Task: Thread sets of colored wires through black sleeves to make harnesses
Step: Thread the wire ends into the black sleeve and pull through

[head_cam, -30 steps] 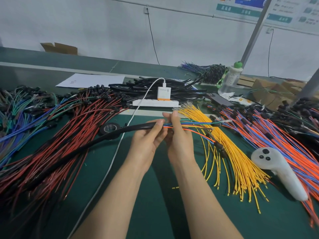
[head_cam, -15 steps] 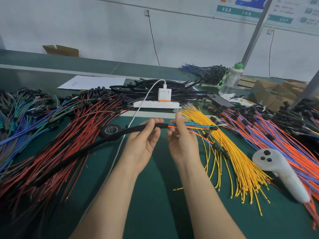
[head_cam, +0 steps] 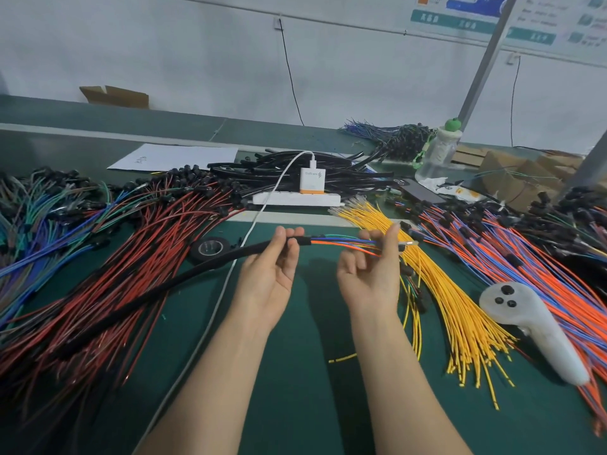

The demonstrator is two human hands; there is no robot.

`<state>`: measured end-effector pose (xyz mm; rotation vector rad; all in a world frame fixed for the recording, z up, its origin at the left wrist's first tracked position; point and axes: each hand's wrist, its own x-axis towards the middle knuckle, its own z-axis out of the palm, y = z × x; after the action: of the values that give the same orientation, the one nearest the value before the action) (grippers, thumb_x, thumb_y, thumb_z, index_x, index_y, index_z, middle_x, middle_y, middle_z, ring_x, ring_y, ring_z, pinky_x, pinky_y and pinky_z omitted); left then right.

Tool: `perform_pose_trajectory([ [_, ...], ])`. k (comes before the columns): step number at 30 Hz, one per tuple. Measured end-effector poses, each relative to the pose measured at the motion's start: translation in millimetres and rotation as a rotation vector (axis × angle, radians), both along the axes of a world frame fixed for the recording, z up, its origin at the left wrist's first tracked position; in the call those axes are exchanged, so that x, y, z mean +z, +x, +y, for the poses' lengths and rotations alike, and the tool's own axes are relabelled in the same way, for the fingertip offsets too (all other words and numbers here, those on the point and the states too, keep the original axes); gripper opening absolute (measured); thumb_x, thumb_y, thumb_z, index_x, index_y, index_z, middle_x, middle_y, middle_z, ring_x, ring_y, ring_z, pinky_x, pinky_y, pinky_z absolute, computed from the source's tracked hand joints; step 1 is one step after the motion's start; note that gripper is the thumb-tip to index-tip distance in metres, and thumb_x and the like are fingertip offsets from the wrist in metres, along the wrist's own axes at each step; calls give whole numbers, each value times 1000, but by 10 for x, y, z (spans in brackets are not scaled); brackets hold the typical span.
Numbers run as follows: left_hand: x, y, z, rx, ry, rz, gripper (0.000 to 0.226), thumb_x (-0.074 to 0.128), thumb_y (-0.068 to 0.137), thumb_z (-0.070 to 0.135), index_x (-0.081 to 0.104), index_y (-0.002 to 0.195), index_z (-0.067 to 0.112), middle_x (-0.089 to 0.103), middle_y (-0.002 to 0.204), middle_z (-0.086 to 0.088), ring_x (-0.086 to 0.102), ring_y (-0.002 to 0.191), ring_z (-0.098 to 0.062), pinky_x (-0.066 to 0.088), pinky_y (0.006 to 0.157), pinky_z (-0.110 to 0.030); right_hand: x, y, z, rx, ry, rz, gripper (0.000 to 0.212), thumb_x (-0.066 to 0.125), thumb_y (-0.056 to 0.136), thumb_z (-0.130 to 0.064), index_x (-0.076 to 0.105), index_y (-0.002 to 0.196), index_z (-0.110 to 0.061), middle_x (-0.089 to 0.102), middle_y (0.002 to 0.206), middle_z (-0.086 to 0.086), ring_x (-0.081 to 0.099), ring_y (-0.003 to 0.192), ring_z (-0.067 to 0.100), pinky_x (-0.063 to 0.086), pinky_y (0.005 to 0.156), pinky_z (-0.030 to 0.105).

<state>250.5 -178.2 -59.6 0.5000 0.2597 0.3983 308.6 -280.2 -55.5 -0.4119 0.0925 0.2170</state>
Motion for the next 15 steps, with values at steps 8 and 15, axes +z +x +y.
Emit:
perform_pose_trajectory([
  [8, -45, 15, -211, -64, 175, -29, 36, 51, 94, 7, 73, 66, 7, 73, 76, -2, 65, 64, -2, 51, 59, -9, -49, -114, 242, -43, -438, -100, 43, 48, 98, -39, 50, 64, -13, 63, 62, -2, 52, 43, 7, 39, 39, 14],
  [15, 3, 20, -112, -54, 90, -51, 19, 52, 92, 6, 65, 81, 0, 73, 82, -6, 65, 64, -3, 52, 60, -9, -20, -101, 225, 50, -325, -81, 28, 54, 93, -46, 66, 84, -23, 55, 64, -7, 33, 46, 6, 26, 42, 16],
])
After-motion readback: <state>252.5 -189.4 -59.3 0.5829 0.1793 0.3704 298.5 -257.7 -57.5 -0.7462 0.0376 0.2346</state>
